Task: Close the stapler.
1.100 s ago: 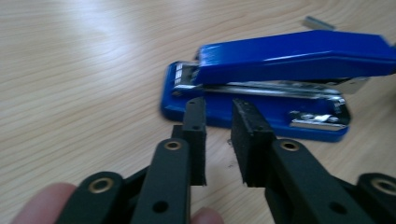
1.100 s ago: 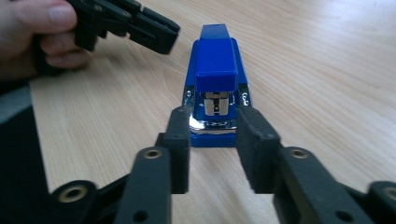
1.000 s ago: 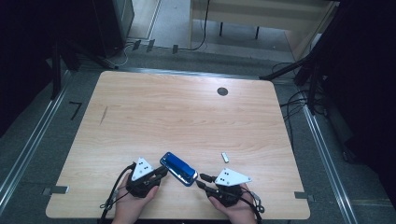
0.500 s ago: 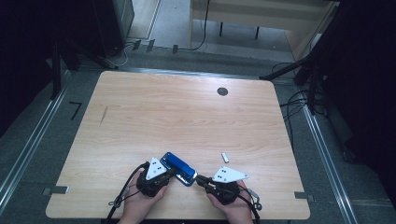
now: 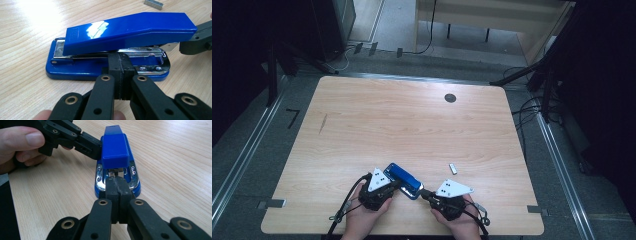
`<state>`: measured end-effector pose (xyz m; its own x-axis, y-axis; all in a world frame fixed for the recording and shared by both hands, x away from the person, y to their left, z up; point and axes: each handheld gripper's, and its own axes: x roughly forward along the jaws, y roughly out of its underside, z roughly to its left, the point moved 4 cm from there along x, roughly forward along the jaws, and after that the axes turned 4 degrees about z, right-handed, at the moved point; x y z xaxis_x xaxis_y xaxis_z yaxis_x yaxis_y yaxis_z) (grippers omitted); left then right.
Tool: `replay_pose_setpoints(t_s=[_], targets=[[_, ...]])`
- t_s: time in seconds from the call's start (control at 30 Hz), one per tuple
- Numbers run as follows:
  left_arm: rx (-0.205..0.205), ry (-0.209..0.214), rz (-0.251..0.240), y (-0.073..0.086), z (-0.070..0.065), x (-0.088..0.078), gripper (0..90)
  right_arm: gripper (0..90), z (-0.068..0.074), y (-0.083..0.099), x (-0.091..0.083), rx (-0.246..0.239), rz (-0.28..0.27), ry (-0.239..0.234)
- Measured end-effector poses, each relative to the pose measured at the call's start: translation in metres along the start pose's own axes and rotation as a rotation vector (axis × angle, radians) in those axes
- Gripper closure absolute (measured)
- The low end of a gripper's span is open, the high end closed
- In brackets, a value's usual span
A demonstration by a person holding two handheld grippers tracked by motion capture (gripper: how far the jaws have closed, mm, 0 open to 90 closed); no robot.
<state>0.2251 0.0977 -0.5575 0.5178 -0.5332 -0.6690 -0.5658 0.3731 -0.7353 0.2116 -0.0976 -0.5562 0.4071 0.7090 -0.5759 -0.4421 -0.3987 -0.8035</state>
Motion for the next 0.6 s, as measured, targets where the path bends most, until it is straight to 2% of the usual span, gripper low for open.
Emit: replay_pose_setpoints(t_s=[0.6], targets=[[-0.001, 0.002, 0.001, -0.0004, 0.0015, 0.0, 90.0, 90.0, 0.0007, 0.0011, 0.0055, 0.026, 0.006, -0.007]])
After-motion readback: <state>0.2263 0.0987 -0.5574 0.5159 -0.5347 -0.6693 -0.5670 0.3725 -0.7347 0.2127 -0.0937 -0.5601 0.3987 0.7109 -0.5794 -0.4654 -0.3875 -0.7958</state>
